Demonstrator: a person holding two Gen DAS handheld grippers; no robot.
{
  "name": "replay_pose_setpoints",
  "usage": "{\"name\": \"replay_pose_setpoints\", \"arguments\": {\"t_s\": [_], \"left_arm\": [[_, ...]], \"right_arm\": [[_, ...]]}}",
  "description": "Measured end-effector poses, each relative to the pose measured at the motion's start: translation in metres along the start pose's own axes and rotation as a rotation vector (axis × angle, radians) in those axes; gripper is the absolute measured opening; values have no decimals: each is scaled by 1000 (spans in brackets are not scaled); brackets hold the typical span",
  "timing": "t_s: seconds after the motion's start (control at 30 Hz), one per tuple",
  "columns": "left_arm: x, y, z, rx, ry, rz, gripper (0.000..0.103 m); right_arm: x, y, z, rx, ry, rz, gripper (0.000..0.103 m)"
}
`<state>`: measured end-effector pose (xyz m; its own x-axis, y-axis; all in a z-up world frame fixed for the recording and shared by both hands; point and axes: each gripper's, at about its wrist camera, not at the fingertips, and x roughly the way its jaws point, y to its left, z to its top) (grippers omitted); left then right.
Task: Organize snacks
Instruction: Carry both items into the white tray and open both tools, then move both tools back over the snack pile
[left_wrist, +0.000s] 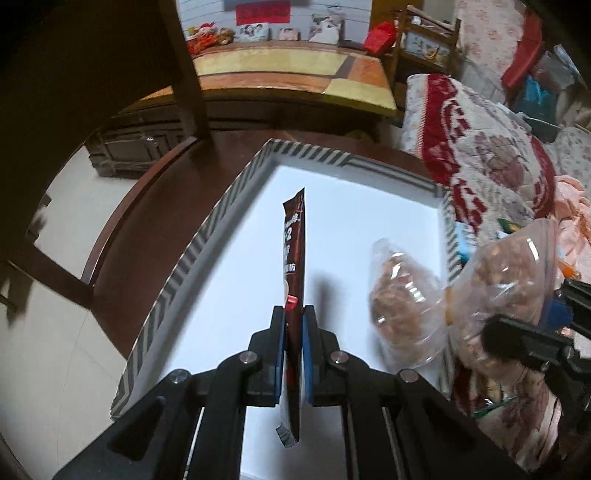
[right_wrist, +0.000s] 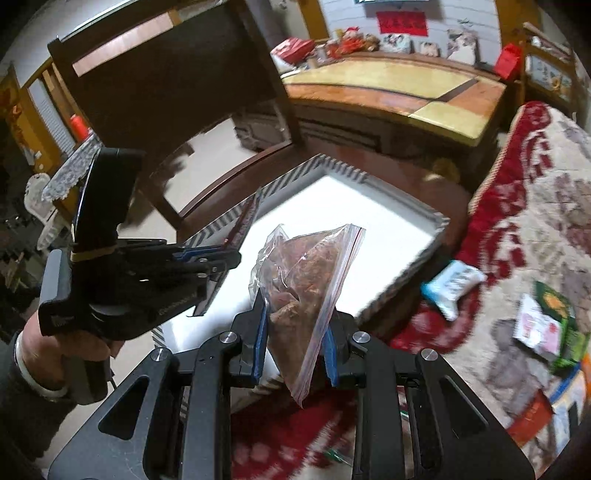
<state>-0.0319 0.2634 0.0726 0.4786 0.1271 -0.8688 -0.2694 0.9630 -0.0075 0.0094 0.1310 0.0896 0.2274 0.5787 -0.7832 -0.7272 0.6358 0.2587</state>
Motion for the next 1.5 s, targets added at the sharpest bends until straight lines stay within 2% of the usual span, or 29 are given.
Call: {"name": "replay_pose_setpoints", "arguments": {"t_s": [0.2,0.37,0.47,0.57,0.63,0.67,0.7,0.73,0.77,0.8,0.97,1.07,1.27,1.5], "left_arm": [[13,4,0,-9,19,23,10],[23,4,1,-12,31,39,10],[27,3,1,-14,34,59,11],[30,3,0,-19,34,81,11],[32,3,0,-23,36,96,13],[33,4,0,-30,37,93,17],[33,5,0,-39,40,94,28],[32,5,-1,-46,41,95,37],[30,6,-1,-56,38,96,57],[27,7,-2,-70,30,91,67],[7,8,1,-91,-12,83,74],[-6,0,1,-71,-33,53,77],[-29,-36,-5,-12,-61,-24,80],[-36,-93,-20,82,-29,-117,80]], "right_arm": [[36,1,2,17,78,45,24],[57,-14,1,64,126,55,24],[61,-19,3,76,127,34,25],[59,-18,5,58,111,-29,30],[56,-17,6,44,100,-27,31],[52,-18,6,36,93,-32,41],[50,-17,6,32,86,-40,51],[46,-17,5,31,73,-47,53],[40,-17,6,34,51,-46,53],[34,-18,5,40,41,-40,53],[2,-21,-1,51,-12,-34,53],[-22,-32,-11,71,-31,-41,53],[-64,-72,-42,138,-43,-114,53],[-86,-112,-90,240,-21,-184,53]]}}
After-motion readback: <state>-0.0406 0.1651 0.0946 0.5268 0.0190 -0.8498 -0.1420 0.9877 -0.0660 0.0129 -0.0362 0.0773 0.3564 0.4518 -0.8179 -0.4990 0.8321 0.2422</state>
